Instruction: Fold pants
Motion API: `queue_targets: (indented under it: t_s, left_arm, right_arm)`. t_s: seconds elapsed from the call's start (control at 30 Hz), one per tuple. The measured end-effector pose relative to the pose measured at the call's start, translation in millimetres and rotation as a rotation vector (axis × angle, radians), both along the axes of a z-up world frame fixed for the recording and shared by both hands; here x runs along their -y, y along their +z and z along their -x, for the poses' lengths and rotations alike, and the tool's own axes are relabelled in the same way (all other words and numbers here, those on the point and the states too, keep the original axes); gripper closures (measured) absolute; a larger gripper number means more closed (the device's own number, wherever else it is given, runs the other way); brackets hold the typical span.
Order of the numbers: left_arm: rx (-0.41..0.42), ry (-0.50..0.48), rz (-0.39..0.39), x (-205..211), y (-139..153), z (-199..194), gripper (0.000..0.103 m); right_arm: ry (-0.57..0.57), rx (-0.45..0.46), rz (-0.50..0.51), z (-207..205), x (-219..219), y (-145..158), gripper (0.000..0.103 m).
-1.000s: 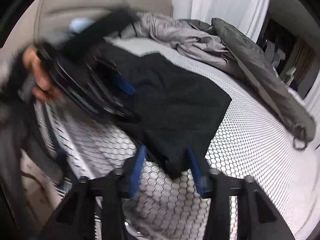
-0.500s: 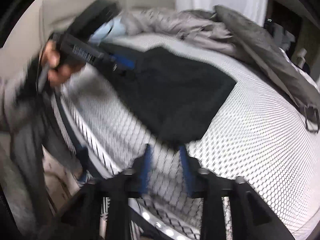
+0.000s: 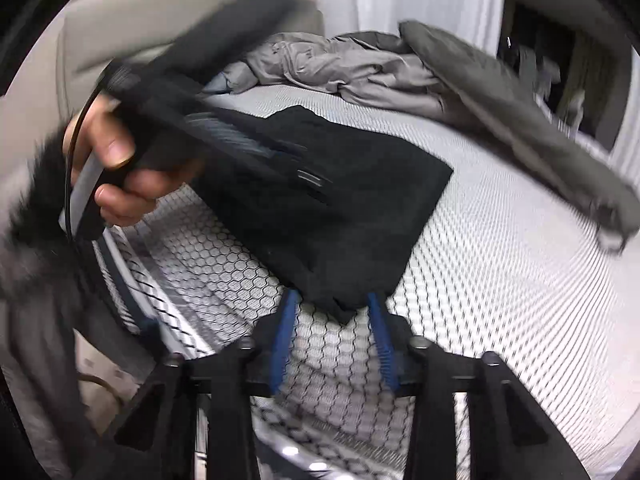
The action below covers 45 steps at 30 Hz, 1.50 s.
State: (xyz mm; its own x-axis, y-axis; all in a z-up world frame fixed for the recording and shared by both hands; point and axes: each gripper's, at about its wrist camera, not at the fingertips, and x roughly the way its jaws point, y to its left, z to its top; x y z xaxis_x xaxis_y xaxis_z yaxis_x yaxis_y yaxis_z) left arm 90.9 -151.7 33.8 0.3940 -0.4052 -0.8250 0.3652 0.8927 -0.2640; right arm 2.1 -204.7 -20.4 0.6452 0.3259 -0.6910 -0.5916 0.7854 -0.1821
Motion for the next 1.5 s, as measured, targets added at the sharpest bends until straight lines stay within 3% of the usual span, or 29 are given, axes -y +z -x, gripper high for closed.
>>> queue_targets:
  t_s: [0.03, 0.07, 0.1, 0.23, 0.3, 0.47, 0.6, 0.67, 0.73, 0.8, 0.83, 0.9, 1.0, 1.1, 1.17, 1.27, 1.4, 1.47, 1.5]
  left_arm:
    - [-0.034, -0.003, -0.026, 8.6, -6.8, -7.7, 0.029]
    - [-0.046, 0.015, -0.055, 14.8, -12.5, -15.9, 0.029]
    - [-0.047, 0.032, -0.057, 15.6, -13.5, -22.6, 0.029]
    - [-0.072, 0.105, -0.010, 8.1, -12.6, -37.2, 0.032]
    - [-0.077, 0.139, 0.007, 2.2, -13.1, -42.6, 0.038]
    - [-0.067, 0.148, 0.012, -0.4, -12.0, -42.7, 0.039]
    - [-0.035, 0.152, 0.019, -4.9, -6.2, -29.5, 0.039]
    - [0.035, 0.114, 0.007, -8.7, 4.0, -2.1, 0.039]
    - [0.102, 0.054, -0.030, -6.1, 7.3, 21.5, 0.038]
    - [0.152, -0.048, -0.121, 7.7, 0.3, 50.5, 0.037]
    - [0.178, -0.074, -0.167, 12.7, -2.4, 59.0, 0.037]
    - [0.212, -0.093, -0.224, 15.1, -10.2, 73.5, 0.031]
    - [0.190, -0.144, -0.218, 3.5, -12.8, 87.4, 0.030]
    - [0.187, -0.135, -0.164, -23.2, -0.5, 91.3, 0.030]
    - [0.176, -0.049, -0.090, -55.5, 8.4, 80.7, 0.030]
    - [0.184, 0.140, -0.047, -113.7, 15.4, 63.8, 0.031]
    - [0.165, 0.343, -0.010, -178.3, 15.7, 49.2, 0.031]
    - [0.145, 0.385, -0.009, -204.9, 14.5, 47.8, 0.031]
    - [0.140, 0.399, -0.012, -210.9, 13.3, 47.9, 0.031]
  right_arm:
    - [-0.010, 0.041, 0.074, -0.3, -7.6, -6.2, 0.079]
    - [-0.004, 0.060, 0.113, 0.3, -11.7, -10.1, 0.093]
    - [0.015, 0.084, 0.179, 2.7, -18.5, -17.0, 0.098]
    - [0.076, 0.230, 0.399, 31.3, -34.0, -36.7, 0.100]
    - [0.097, 0.230, 0.432, 36.4, -38.1, -43.6, 0.101]
    - [0.153, 0.208, 0.469, 57.3, -43.1, -49.1, 0.103]
    - [0.181, 0.120, 0.396, 60.0, -36.0, -47.3, 0.102]
    - [0.147, 0.073, 0.255, 48.9, -17.0, -30.0, 0.098]
    - [0.092, 0.030, 0.089, 36.3, 6.4, -11.5, 0.082]
    - [0.023, -0.007, -0.064, 20.9, 30.0, 1.2, 0.046]
    - [-0.041, -0.031, -0.141, 10.3, 40.8, 4.5, 0.043]
    - [-0.147, -0.173, -0.319, -18.3, 57.9, 1.3, 0.042]
    - [-0.249, -0.388, -0.505, -49.1, 72.7, -20.0, 0.042]
    - [-0.272, -0.516, -0.703, -63.9, 83.6, -34.2, 0.046]
    - [-0.242, -0.565, -0.794, -72.5, 83.7, -38.2, 0.057]
    - [-0.285, -0.546, -0.756, -84.8, 73.7, -45.1, 0.090]
    - [-0.283, -0.461, -0.664, -89.1, 65.2, -20.0, 0.093]
    - [-0.314, -0.507, -0.547, -87.1, 63.2, -25.0, 0.088]
    - [-0.308, -0.585, -0.500, -85.6, 62.8, -36.9, 0.088]
